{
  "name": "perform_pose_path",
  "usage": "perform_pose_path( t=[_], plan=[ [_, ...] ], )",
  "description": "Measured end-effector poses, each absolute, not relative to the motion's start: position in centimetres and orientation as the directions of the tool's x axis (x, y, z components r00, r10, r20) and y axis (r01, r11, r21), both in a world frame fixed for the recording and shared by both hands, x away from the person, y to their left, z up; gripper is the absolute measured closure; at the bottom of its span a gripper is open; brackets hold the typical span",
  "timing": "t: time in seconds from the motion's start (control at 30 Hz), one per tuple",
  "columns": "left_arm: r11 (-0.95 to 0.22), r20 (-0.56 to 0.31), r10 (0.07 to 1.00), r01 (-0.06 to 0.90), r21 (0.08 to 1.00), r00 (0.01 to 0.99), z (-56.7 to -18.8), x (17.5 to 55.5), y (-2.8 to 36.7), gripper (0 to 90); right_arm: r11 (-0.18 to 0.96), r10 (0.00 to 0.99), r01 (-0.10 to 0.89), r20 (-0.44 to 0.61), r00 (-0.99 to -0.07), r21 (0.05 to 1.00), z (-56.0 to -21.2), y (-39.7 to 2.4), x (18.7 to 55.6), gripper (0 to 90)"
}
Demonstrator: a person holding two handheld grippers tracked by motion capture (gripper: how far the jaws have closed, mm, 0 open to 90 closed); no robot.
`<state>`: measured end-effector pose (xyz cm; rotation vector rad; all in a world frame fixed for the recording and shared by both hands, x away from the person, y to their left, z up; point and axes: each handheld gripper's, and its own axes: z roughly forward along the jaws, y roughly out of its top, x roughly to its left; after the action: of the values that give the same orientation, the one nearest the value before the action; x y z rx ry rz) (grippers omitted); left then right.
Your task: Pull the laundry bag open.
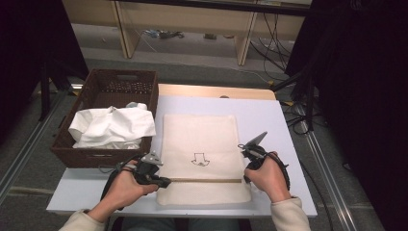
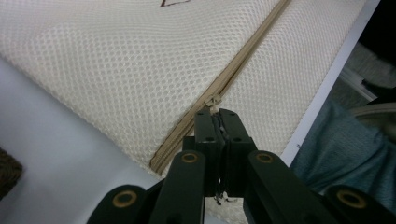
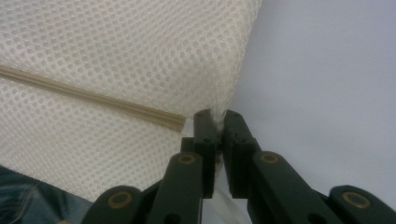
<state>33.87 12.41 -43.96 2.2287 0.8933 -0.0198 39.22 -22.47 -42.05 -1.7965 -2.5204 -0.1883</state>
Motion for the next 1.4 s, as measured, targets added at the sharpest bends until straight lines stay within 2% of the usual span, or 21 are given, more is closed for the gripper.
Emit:
perform_pose_path(
  t=[0.07,0.1,0.2,0.27,0.43,0.5,0.53,0.63,0.67,0.7,0.73,0.77,0.8,0.83,0.97,1.03,1.07,1.1,1.17,1.2,1.4],
  plan=[
    [-0.510,-0.247,0.602,0.604,0.613,0.759,-43.9,33.8,12.6,86.9,0.372,0.918,0.921,0.099,-0.383,0.114,-42.1,-22.6,39.2,85.9],
    [-0.524,-0.233,0.599,0.595,0.609,0.766,-43.9,33.9,12.7,86.8,0.327,0.937,0.941,0.099,-0.334,0.080,-41.8,-22.0,39.0,85.9],
    [-0.588,-0.195,0.568,0.560,0.584,0.799,-43.7,34.1,13.3,86.9,0.349,0.929,0.933,0.099,-0.357,0.092,-42.1,-21.7,39.0,85.8],
    [-0.513,-0.242,0.613,0.611,0.602,0.752,-44.0,33.8,13.0,86.9,0.331,0.934,0.940,0.111,-0.339,0.087,-42.3,-21.7,39.0,85.9],
    [-0.520,-0.247,0.605,0.611,0.596,0.757,-44.2,33.7,13.2,86.9,0.310,0.940,0.948,0.125,-0.318,0.077,-42.8,-21.5,39.0,85.9],
    [-0.517,-0.252,0.606,0.615,0.595,0.754,-44.1,33.7,13.3,86.9,0.380,0.912,0.918,0.119,-0.393,0.115,-43.2,-21.9,39.3,85.9],
    [-0.535,-0.243,0.600,0.608,0.586,0.762,-44.1,33.8,13.5,86.9,0.341,0.929,0.938,0.129,-0.346,0.059,-42.9,-21.6,39.2,85.9],
    [-0.490,-0.272,0.621,0.635,0.598,0.735,-44.3,33.7,13.3,86.9,0.325,0.934,0.944,0.135,-0.330,0.057,-42.8,-21.5,39.1,85.9],
    [-0.586,-0.177,0.621,0.602,0.543,0.763,-44.0,33.8,13.8,86.9,0.329,0.934,0.943,0.125,-0.334,0.057,-42.8,-21.5,39.2,86.0],
    [-0.575,-0.195,0.622,0.611,0.544,0.759,-44.0,34.0,14.5,86.9,0.304,0.949,0.951,0.067,-0.307,0.047,-42.9,-21.6,39.2,86.0],
    [-0.547,-0.237,0.615,0.623,0.558,0.752,-44.1,34.1,15.0,86.9,0.295,0.948,0.953,0.104,-0.301,0.068,-43.2,-22.1,39.3,86.0],
    [-0.498,-0.265,0.631,0.642,0.583,0.729,-44.3,33.8,15.0,86.9,0.306,0.943,0.951,0.123,-0.310,0.049,-43.1,-22.3,39.3,85.9],
    [-0.476,-0.276,0.640,0.651,0.591,0.717,-44.3,33.6,15.1,86.9,0.360,0.920,0.928,0.129,-0.369,0.092,-43.2,-22.7,39.3,85.9],
    [-0.508,-0.251,0.632,0.636,0.580,0.733,-44.2,33.8,15.4,86.9,0.325,0.935,0.943,0.129,-0.332,0.072,-42.8,-22.2,39.0,85.9],
    [-0.542,-0.220,0.633,0.628,0.559,0.742,-44.0,33.8,15.9,86.9,0.315,0.938,0.947,0.133,-0.320,0.055,-42.6,-21.4,39.0,85.9],
    [-0.495,-0.250,0.652,0.652,0.575,0.716,-44.4,33.6,15.6,86.9,0.301,0.940,0.950,0.142,-0.310,0.078,-42.9,-21.6,38.9,85.9],
    [-0.584,-0.183,0.635,0.621,0.523,0.751,-44.2,33.8,16.1,87.0,0.306,0.938,0.949,0.146,-0.314,0.078,-43.0,-21.7,38.9,85.9],
    [-0.575,-0.186,0.641,0.626,0.527,0.745,-44.3,33.8,16.4,86.9,0.298,0.947,0.953,0.109,-0.303,0.059,-42.9,-21.8,39.0,86.0],
    [-0.531,-0.230,0.648,0.647,0.547,0.726,-44.4,33.8,16.9,86.9,0.310,0.938,0.949,0.143,-0.315,0.061,-43.1,-22.2,39.0,85.9],
    [-0.529,-0.225,0.651,0.647,0.549,0.725,-44.3,33.7,17.0,86.9,0.335,0.929,0.939,0.137,-0.342,0.077,-43.1,-22.3,39.1,85.9],
    [-0.573,-0.197,0.641,0.634,0.520,0.742,-44.4,33.8,17.2,86.9,0.306,0.939,0.950,0.147,-0.311,0.059,-43.4,-21.5,38.9,86.0]
  ],
)
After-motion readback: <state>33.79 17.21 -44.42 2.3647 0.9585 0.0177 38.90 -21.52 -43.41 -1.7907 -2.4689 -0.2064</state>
